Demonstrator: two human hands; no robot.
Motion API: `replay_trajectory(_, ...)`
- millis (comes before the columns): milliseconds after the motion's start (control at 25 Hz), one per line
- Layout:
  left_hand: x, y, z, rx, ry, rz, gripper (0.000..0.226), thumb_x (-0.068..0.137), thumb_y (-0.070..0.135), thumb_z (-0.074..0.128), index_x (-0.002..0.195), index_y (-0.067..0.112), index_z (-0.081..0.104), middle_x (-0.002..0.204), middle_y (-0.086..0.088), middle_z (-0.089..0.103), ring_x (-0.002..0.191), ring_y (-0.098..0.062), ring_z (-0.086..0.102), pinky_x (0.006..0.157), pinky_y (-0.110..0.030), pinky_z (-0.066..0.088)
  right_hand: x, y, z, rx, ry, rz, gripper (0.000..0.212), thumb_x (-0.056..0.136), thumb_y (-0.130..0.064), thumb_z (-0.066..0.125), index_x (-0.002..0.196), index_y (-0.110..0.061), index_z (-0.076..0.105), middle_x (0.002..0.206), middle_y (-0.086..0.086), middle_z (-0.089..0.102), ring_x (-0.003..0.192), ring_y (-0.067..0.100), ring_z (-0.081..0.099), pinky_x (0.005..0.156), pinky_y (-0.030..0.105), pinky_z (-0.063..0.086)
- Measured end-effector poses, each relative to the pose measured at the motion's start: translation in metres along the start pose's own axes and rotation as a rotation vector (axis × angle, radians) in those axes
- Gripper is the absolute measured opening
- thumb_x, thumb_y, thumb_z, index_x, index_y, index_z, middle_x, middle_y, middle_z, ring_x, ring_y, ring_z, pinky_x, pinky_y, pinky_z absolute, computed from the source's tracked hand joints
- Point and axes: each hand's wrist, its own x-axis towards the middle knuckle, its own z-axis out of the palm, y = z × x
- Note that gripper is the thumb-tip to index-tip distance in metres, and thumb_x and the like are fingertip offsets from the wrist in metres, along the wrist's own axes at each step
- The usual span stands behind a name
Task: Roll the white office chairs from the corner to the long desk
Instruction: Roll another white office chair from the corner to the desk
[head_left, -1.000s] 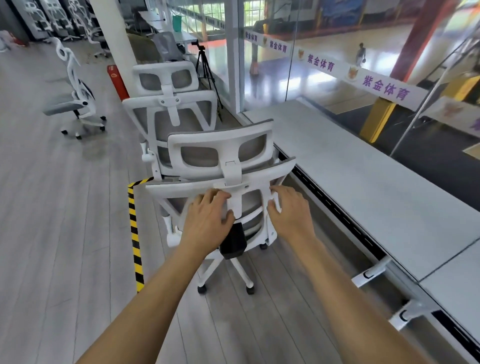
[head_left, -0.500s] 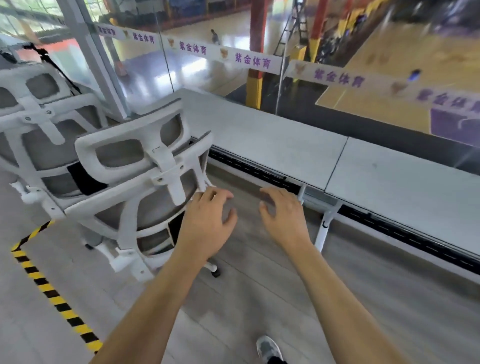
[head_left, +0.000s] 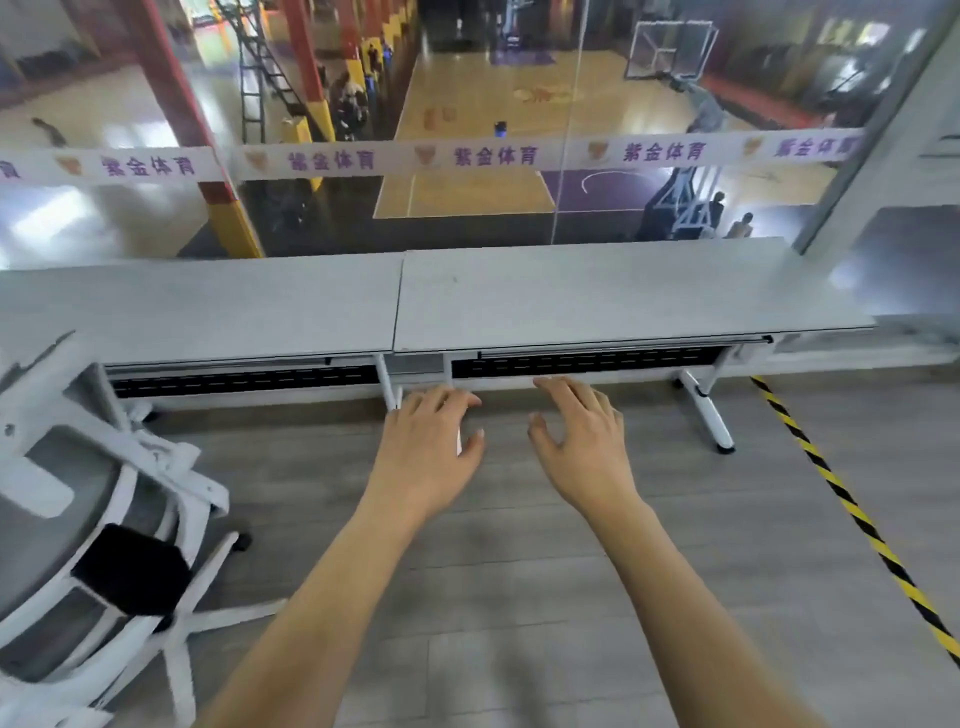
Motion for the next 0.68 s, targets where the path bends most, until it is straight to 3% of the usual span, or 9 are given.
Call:
replay_trajectory(240,0.05,0.194,0.101,-0.028,-0.117,0.257,0.037,0.094,0.041,0.054,0.128,0.028,0.054,0.134,0.006,0.053,0.123,-0.024,0.046,0.1,-0.041,0.039,-0.028,0.176,-0.144,-0.081,0.16,0.183,0.046,0.094,-0.03,0.061,0.14,-0.028,0.055,0.138,-0.006,0.056,0.131,0.023,0.047,0.108,0.04,0.032)
replay_trajectory(680,0.112,0.52,0.269,-0.109,-0.267,0.653,0.032,0.093,0.039,0.055,0.123,0.028,0.057,0.129,0.009,0.056,0.117,-0.022,0.049,0.095,-0.039,0.041,-0.094,0.451,-0.347,-0.189,0.423,0.553,0.039,0.096,-0.03,0.061,0.135,-0.027,0.059,0.129,-0.003,0.062,0.123,0.025,0.053,0.106,0.041,0.034)
